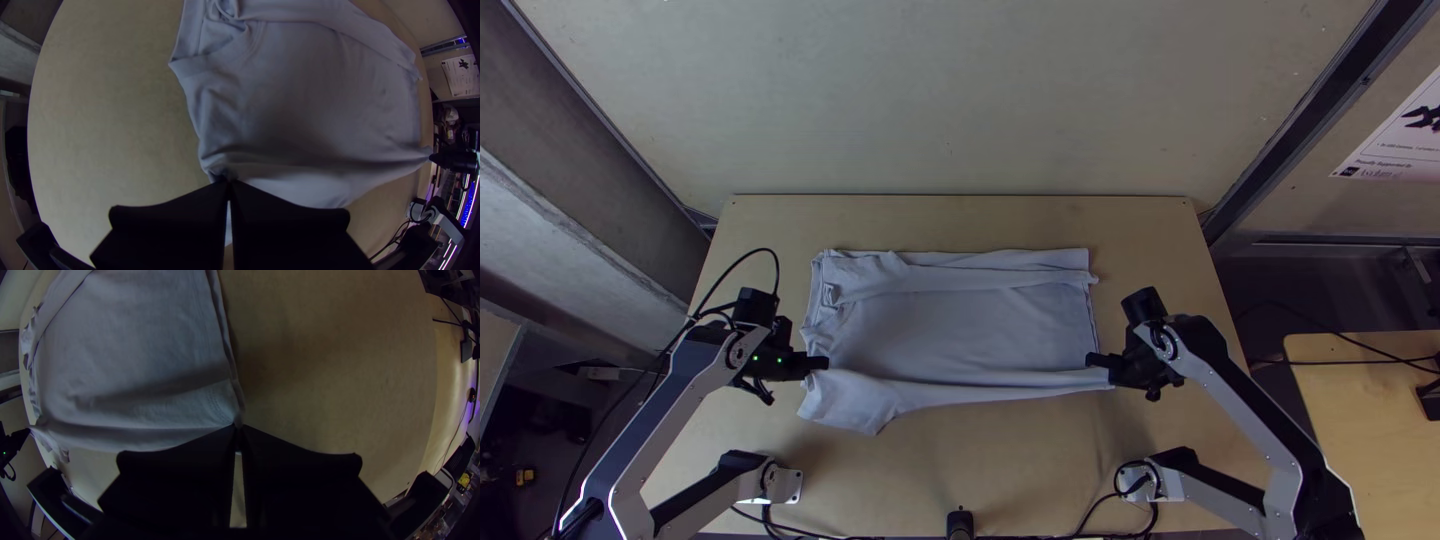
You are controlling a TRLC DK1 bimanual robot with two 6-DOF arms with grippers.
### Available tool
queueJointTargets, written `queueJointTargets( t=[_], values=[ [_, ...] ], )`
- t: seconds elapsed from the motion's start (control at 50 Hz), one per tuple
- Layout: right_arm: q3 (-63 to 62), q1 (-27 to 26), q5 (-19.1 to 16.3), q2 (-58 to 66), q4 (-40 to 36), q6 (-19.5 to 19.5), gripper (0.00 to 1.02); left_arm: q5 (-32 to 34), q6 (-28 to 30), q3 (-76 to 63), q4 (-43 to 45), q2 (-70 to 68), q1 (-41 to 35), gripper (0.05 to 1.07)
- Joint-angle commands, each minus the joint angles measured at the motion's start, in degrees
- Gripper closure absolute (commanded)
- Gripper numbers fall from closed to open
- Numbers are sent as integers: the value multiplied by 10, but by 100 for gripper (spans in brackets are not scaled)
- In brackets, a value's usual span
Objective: Fold the t-shirt
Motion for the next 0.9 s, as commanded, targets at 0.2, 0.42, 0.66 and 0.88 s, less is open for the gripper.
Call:
queueJointTargets(
  t=[0.2,0.42,0.66,0.88],
  values=[
    [79,-6,22,65,8,-5,99,-4,35,57,12,18,24,105],
    [144,-15,34,127,23,-13,99,-16,41,107,20,68,35,105],
    [230,-34,39,214,34,-29,99,-16,52,164,55,144,49,105],
    [323,-50,43,298,35,-40,99,-16,52,243,60,227,51,105]
  ],
)
